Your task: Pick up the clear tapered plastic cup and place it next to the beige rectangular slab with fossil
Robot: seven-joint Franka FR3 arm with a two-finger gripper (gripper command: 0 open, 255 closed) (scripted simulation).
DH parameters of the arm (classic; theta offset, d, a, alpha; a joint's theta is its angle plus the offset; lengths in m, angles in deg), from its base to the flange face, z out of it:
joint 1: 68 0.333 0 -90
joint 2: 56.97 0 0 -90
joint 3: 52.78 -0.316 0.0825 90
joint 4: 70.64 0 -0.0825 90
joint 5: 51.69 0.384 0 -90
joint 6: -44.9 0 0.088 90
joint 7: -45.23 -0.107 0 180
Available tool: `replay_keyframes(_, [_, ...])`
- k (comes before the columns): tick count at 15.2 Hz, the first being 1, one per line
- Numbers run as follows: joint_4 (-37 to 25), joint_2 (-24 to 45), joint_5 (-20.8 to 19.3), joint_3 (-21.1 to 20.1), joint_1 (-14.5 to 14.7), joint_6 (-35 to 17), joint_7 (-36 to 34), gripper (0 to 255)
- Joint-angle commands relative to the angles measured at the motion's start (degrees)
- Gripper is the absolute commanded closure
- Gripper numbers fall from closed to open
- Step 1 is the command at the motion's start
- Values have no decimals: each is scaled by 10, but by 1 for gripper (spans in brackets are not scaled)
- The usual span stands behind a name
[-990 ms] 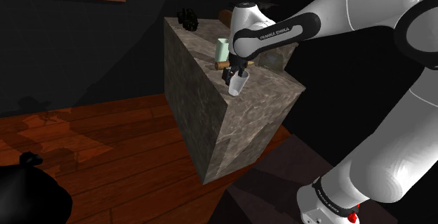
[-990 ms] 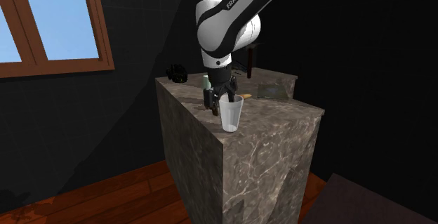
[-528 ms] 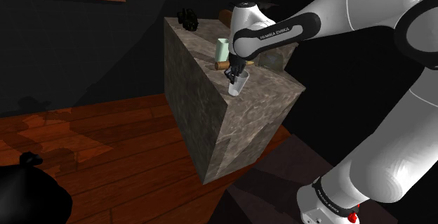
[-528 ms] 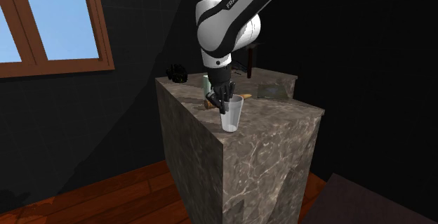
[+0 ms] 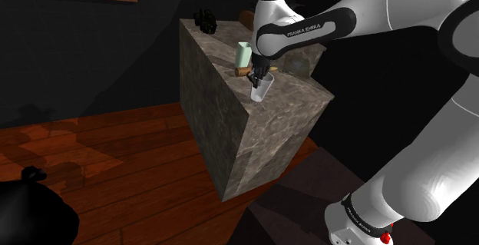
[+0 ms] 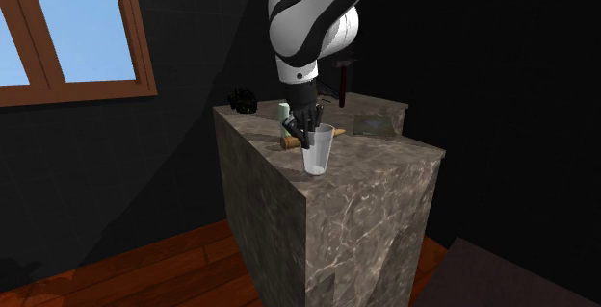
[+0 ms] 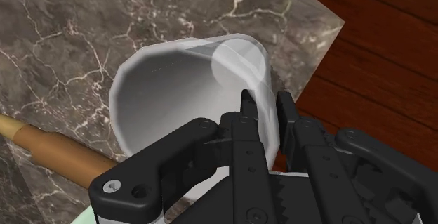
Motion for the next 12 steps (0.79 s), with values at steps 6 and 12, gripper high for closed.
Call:
replay_keyframes(6, [-29, -21, 8, -2, 1, 49, 11, 255])
replay_keyframes(12, [-58, -36, 13, -2, 1, 92, 21, 255])
